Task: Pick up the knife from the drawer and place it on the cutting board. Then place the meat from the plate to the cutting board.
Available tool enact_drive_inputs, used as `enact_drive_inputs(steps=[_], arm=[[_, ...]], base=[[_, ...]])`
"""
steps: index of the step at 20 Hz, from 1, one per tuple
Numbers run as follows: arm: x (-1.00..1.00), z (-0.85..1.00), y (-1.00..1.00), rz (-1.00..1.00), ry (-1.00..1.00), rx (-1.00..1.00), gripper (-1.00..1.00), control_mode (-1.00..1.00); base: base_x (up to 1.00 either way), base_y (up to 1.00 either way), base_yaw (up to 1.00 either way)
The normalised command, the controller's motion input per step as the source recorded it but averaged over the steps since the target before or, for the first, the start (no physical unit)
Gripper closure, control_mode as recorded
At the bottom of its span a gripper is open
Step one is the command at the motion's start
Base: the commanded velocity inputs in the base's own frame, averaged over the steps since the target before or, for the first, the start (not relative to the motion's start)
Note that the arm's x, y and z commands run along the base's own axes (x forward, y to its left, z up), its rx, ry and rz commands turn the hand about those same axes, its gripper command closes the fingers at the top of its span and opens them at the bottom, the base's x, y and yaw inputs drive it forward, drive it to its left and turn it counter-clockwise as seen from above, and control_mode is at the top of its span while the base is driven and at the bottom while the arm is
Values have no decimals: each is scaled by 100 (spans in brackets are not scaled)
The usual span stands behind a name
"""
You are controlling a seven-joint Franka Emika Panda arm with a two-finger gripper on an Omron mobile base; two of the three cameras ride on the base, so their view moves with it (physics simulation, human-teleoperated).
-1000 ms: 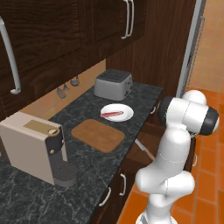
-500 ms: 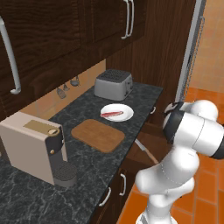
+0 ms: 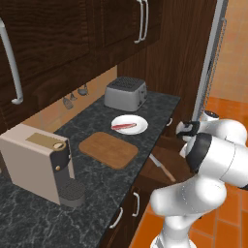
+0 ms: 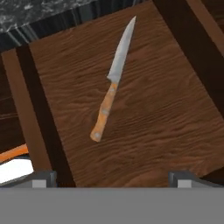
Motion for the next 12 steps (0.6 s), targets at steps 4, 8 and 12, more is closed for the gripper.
enact_drive_inputs(steps=[4, 8, 12], arm=[[0, -15, 55, -28, 7, 0, -100, -100], [0, -14, 13, -9, 8, 1, -100, -100], [17, -33, 1, 0, 2, 0, -100, -100]], base=[[0, 0, 0], [0, 0, 0], [0, 0, 0]])
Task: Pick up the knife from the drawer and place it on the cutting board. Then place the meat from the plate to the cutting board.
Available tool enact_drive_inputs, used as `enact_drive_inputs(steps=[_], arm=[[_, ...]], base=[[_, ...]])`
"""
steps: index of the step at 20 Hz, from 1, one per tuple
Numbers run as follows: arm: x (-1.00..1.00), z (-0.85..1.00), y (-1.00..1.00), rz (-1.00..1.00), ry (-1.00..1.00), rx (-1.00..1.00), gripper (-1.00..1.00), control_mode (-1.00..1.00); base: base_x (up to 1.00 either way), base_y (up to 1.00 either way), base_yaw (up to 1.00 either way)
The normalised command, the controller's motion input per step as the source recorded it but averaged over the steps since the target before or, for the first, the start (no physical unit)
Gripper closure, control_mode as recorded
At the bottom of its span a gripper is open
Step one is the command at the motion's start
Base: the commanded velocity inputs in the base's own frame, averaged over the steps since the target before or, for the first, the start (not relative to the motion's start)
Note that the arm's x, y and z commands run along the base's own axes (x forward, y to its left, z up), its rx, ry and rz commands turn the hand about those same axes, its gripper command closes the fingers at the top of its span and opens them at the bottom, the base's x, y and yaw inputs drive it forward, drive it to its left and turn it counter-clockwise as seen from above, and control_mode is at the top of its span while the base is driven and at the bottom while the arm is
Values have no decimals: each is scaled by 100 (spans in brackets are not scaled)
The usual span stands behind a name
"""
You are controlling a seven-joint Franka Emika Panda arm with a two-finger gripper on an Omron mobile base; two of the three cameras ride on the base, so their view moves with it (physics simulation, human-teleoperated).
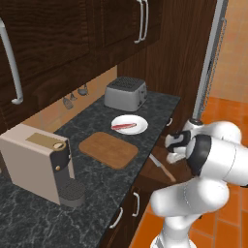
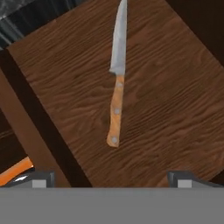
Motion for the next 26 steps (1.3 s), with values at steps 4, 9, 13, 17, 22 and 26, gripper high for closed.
enact_drive_inputs(steps=[4, 9, 13, 17, 22, 26], arm=[[40, -39, 0, 0, 5, 0, -100, -100], [10, -40, 0, 0, 0, 0, -100, -100], [2, -44, 0, 0, 0, 0, -100, -100], [10, -37, 0, 0, 0, 0, -100, -100], [22, -34, 0, 0, 0, 0, -100, -100], [18, -35, 0, 0, 0, 0, -100, -100]], base=[[0, 0, 0], [0, 0, 0], [0, 0, 0], [0, 0, 0], [0, 0, 0], [0, 0, 0]])
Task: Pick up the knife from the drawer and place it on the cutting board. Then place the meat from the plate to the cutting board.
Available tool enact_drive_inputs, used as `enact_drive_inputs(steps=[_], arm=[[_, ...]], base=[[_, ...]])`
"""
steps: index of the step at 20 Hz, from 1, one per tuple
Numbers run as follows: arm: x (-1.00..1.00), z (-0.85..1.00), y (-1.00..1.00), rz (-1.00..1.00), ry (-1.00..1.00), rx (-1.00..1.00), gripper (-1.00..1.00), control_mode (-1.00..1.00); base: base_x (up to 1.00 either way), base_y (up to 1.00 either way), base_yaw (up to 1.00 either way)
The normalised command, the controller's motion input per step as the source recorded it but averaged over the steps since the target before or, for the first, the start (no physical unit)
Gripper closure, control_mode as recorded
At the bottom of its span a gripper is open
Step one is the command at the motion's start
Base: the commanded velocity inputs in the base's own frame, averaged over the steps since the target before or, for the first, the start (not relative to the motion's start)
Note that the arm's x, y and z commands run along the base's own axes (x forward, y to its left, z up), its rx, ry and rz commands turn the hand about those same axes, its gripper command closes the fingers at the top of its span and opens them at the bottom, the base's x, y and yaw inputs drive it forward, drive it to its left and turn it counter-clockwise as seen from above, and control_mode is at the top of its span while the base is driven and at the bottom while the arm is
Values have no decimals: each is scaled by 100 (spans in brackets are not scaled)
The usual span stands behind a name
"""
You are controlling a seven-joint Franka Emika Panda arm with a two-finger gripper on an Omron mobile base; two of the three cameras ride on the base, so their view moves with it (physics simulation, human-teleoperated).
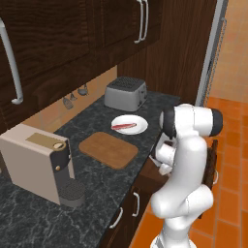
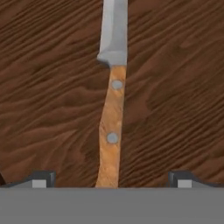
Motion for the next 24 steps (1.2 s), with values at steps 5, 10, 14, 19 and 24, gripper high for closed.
enact_drive_inputs(steps=[5, 10, 14, 19, 24], arm=[[24, -38, -5, 0, 0, 0, -100, -100], [26, -35, -10, 0, 0, 0, -100, -100], [23, -45, -5, 0, -2, 0, -100, -100], [-1, -55, -7, 0, -9, 0, 100, -100], [-15, -41, -65, 0, 0, -1, 100, -100]], base=[[0, 0, 0], [0, 0, 0], [0, 0, 0], [0, 0, 0], [0, 0, 0]])
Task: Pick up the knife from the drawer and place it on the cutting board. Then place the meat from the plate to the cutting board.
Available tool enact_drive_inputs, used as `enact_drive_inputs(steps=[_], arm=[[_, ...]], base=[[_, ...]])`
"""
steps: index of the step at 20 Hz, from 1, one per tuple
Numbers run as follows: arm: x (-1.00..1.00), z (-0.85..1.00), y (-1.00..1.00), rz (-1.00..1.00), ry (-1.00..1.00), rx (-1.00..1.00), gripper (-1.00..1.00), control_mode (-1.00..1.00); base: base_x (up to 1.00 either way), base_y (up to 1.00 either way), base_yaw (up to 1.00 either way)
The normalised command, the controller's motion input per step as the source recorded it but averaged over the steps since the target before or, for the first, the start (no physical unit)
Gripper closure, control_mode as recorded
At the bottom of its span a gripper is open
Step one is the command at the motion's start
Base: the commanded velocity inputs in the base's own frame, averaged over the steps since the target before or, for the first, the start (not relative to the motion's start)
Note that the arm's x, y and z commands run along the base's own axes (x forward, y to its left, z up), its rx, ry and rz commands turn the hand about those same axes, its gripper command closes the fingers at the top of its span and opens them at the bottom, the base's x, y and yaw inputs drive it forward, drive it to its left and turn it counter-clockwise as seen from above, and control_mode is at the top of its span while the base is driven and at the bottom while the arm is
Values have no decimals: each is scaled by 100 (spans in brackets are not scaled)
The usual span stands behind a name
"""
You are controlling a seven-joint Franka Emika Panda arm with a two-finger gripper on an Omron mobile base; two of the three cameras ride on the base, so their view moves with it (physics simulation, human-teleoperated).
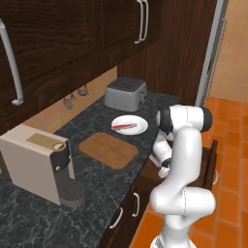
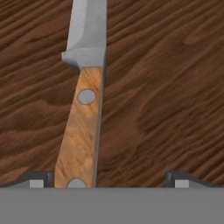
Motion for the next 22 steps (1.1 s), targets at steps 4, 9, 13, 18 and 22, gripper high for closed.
enact_drive_inputs(steps=[4, 9, 13, 18, 22], arm=[[0, -25, -47, 1, 0, -4, 100, -100], [-3, -2, -31, 2, 0, -3, 100, -100], [-13, 0, -17, 8, 0, -2, 100, -100], [-13, 45, -31, 6, -1, 0, 100, -100], [-28, 100, -34, 7, 0, -8, 100, -100]], base=[[0, 0, 0], [0, 0, 0], [0, 0, 0], [0, 0, 0], [0, 0, 0]])
